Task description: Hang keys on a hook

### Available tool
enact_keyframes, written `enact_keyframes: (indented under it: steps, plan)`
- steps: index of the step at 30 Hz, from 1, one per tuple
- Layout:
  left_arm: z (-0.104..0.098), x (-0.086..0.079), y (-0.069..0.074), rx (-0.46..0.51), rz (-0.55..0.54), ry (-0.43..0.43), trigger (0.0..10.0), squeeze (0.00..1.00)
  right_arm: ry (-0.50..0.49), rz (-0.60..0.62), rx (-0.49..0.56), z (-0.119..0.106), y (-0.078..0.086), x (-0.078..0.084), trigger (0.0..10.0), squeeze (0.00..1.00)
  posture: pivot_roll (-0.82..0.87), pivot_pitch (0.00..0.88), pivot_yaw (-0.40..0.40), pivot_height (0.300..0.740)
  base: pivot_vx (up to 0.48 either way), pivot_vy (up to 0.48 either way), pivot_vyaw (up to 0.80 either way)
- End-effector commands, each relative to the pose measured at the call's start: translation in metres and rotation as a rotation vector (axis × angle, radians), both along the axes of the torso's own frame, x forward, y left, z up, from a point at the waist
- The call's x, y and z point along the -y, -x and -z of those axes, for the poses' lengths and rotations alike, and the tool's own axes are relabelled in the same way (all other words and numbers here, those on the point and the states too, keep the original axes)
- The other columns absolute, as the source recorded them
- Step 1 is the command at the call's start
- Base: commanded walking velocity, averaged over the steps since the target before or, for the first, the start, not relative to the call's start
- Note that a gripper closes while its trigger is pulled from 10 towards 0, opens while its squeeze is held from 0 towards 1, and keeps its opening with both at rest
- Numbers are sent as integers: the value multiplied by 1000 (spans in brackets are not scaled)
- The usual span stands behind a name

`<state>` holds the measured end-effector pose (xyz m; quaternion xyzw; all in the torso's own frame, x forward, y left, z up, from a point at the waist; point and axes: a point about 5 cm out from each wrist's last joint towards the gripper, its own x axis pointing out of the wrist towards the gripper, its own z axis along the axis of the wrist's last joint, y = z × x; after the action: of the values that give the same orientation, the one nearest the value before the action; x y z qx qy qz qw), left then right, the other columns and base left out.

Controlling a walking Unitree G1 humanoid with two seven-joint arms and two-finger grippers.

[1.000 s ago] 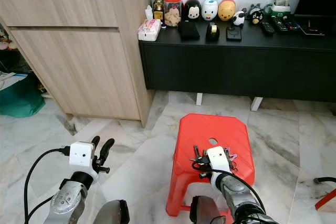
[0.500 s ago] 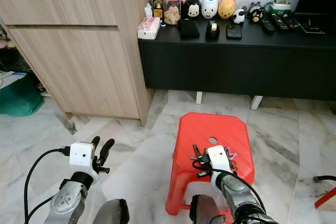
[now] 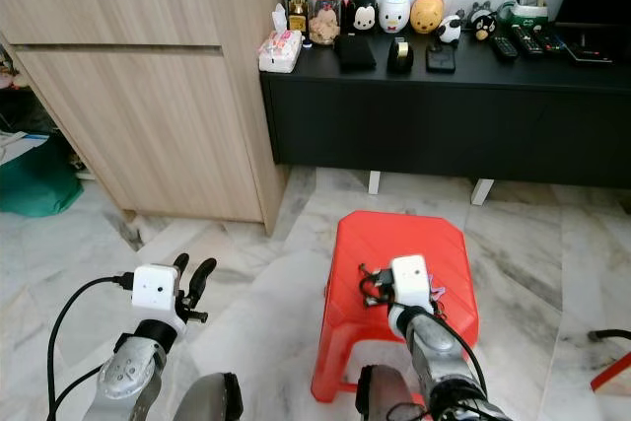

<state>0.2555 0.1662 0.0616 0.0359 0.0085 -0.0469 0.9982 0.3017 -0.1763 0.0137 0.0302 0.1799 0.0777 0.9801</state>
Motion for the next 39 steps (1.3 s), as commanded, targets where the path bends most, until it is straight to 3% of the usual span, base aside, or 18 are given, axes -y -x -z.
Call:
enact_keyframes:
  steps: [1,11,12,13,14,21,39]
  plan:
    - [5,-1,0,-23,-7,-8,10000,0,-13,48,61,-7,-2,3,0,0,13,18,-5,592,0,0,0]
    - [7,3,-2,-20,-21,6,10000,0,-5,182,300,-31,5,13,0,0,-10,5,-27,592,0,0,0]
    - [7,4,-3,-20,-22,10,10000,0,10,190,327,-34,8,12,2549,0,-12,2,-30,592,0,0,0]
    - [8,5,-3,-20,-22,12,10000,0,14,197,333,-34,10,13,5725,0,-16,0,-33,592,0,0,0]
    - [8,5,-3,-21,-22,14,10000,0,15,203,337,-35,11,13,10000,0,-17,0,-34,592,0,0,0]
    - [11,7,-6,-23,-30,25,10000,0,36,241,355,-37,19,19,10000,0,-28,0,-51,592,0,0,0]
    - [12,7,-8,-8,-34,29,10000,0,28,259,355,-43,15,25,10000,0,-25,0,-56,692,0,0,0]
